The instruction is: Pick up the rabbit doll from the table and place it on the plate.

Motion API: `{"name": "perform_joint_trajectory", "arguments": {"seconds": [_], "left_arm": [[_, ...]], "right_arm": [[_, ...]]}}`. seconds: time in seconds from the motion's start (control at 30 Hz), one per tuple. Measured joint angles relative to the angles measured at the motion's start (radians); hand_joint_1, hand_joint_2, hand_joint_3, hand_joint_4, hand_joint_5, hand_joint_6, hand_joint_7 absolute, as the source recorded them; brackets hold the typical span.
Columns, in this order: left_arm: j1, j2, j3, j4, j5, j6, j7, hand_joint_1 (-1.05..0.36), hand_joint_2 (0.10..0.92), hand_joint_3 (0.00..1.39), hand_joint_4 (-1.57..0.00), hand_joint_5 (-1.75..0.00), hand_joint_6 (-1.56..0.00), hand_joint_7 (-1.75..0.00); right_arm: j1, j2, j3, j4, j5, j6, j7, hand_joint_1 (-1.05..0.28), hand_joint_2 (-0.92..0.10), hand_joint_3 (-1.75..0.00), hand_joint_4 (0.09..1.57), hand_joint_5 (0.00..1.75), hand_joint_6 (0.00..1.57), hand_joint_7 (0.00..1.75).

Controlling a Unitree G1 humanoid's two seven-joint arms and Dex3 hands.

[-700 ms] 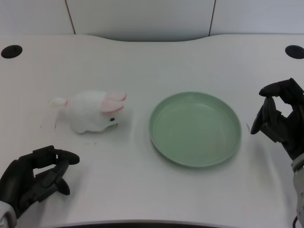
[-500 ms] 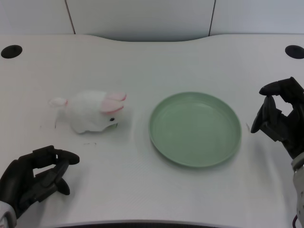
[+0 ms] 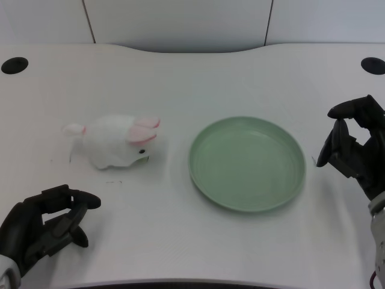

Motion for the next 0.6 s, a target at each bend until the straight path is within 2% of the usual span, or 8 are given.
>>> {"name": "perform_joint_trajectory", "arguments": {"seconds": [0.07,0.13,0.2,0.3,0.37,0.5,0.53,0.6], "left_arm": [[0.000,0.001,-0.002,0.001,0.002,-0.007,0.000,-0.48,0.921,0.46,-0.69,-1.61,-0.79,-0.87],[0.004,0.004,-0.006,-0.020,0.012,-0.015,0.000,-0.50,0.921,0.45,-0.64,-1.53,-0.75,-0.84],[0.010,0.019,-0.015,-0.083,0.025,-0.025,-0.008,-0.53,0.921,0.44,-0.63,-1.37,-0.71,-0.72],[0.008,0.067,-0.027,-0.200,0.065,-0.052,-0.013,-0.55,0.921,0.34,-0.61,-1.10,-0.70,-0.40],[-0.001,0.104,-0.032,-0.253,0.094,-0.062,-0.013,-0.53,0.921,0.26,-0.53,-0.94,-0.62,-0.22],[-0.055,0.183,-0.053,-0.288,0.189,-0.122,-0.016,-0.55,0.921,0.21,-0.47,-0.84,-0.55,-0.12],[-0.067,0.193,-0.060,-0.289,0.216,-0.137,-0.011,-0.59,0.918,0.15,-0.37,-0.77,-0.48,-0.07],[-0.104,0.221,-0.086,-0.281,0.321,-0.184,0.019,-0.62,0.920,0.07,-0.29,-0.70,-0.43,-0.03]], "right_arm": [[0.000,0.000,-0.002,0.007,0.001,-0.003,0.006,-0.18,-0.73,-1.07,0.92,1.75,0.50,1.75],[0.000,0.000,-0.001,0.008,-0.001,-0.003,0.006,-0.16,-0.74,-1.08,0.92,1.75,0.50,1.75],[0.000,0.000,-0.001,0.007,-0.001,-0.004,0.005,-0.17,-0.74,-1.07,0.91,1.75,0.50,1.75],[-0.001,0.001,-0.001,0.007,-0.001,-0.005,0.006,-0.17,-0.74,-1.06,0.91,1.75,0.50,1.75],[-0.001,0.000,-0.001,0.007,-0.002,-0.005,0.002,-0.16,-0.75,-1.07,0.91,1.75,0.50,1.75],[-0.002,0.000,0.001,-0.001,-0.003,0.001,-0.012,-0.16,-0.74,-1.07,0.91,1.75,0.50,1.75],[-0.001,0.000,0.001,-0.002,-0.003,0.001,-0.013,-0.13,-0.75,-1.08,0.91,1.75,0.49,1.75],[-0.002,0.000,0.001,-0.001,-0.004,-0.003,-0.013,-0.12,-0.76,-1.08,0.90,1.75,0.49,1.75]]}}
